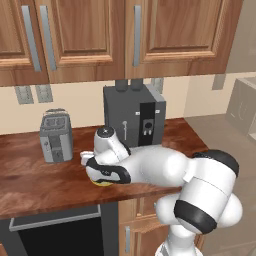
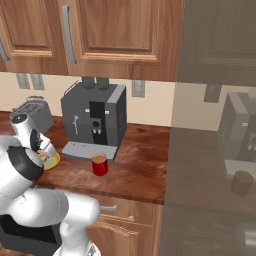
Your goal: Take a sugar cube from the saucer and place it inside the coffee. Then, grab milk from the fridge and place it next to the coffee on the counter to sweeten the coffee.
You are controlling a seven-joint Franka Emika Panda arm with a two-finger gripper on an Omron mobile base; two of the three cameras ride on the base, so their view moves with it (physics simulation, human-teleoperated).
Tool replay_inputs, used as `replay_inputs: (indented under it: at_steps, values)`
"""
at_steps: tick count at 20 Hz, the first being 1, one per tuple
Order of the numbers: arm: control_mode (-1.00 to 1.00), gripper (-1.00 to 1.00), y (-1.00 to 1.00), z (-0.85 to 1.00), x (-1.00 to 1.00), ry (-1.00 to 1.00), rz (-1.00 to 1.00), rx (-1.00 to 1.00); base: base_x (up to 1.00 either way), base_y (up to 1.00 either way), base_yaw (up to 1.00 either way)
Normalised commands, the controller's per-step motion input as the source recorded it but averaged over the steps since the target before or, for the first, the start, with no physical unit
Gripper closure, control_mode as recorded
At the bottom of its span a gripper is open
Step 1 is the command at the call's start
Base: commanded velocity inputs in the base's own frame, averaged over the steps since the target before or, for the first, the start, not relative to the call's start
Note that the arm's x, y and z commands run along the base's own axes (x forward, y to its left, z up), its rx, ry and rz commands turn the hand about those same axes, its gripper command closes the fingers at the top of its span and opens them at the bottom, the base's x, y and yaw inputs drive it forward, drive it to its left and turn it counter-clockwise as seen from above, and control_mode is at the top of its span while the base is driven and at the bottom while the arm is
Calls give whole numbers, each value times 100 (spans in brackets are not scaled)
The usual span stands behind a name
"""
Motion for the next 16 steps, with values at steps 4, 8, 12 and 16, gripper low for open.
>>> replay_inputs:
  at_steps: [4,8,12,16]
  values:
    - [-100,-100,3,-21,0,0,0,0,0,0,0]
    - [-100,-100,0,-26,0,0,0,0,0,0,0]
    - [-100,-100,0,-23,0,0,0,0,0,0,0]
    - [-100,-100,0,-18,0,0,0,0,0,0,0]
